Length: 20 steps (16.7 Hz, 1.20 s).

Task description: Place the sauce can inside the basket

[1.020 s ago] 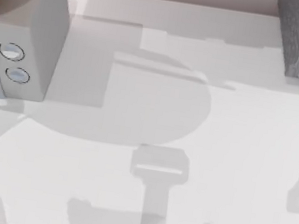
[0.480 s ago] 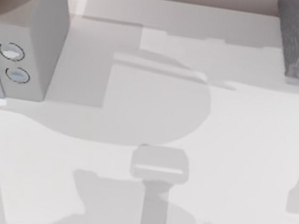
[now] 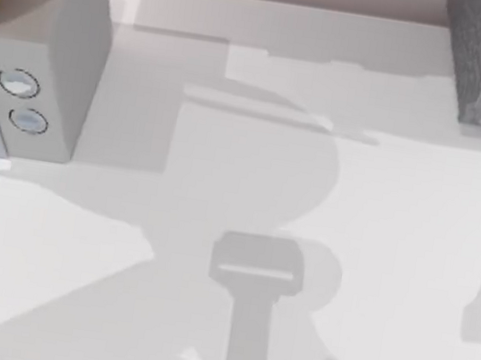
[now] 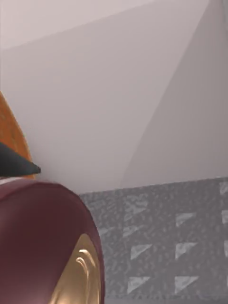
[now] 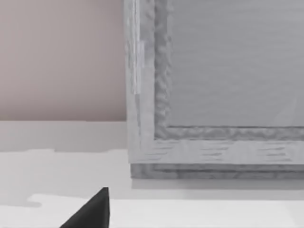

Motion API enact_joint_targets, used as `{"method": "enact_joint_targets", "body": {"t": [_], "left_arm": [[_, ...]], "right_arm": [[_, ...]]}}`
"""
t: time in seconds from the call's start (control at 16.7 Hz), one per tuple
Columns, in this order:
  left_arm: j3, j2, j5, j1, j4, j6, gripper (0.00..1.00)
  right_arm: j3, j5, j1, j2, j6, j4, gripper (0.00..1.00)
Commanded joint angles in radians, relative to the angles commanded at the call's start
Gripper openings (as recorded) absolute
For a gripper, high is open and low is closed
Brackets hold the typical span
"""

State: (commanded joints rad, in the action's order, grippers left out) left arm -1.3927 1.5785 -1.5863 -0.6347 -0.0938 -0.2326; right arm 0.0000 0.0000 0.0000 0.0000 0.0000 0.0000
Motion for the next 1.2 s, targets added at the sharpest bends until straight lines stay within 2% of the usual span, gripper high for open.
{"method": "enact_joint_targets", "body": {"t": [0.3,0.54,0.9,1.2], "left_arm": [[-0.319,0.168,0.038,0.022,0.322,-0.077,0.0],[-0.453,0.239,0.049,0.037,0.46,-0.105,0.0],[-0.456,0.24,0.049,0.033,0.462,-0.107,0.0],[-0.401,0.235,0.093,0.078,0.347,-0.032,0.0]], "right_arm": [[0.0,0.0,0.0,0.0,0.0,0.0,1.0],[0.0,0.0,0.0,0.0,0.0,0.0,1.0],[0.0,0.0,0.0,0.0,0.0,0.0,1.0],[0.0,0.0,0.0,0.0,0.0,0.0,1.0]]}}
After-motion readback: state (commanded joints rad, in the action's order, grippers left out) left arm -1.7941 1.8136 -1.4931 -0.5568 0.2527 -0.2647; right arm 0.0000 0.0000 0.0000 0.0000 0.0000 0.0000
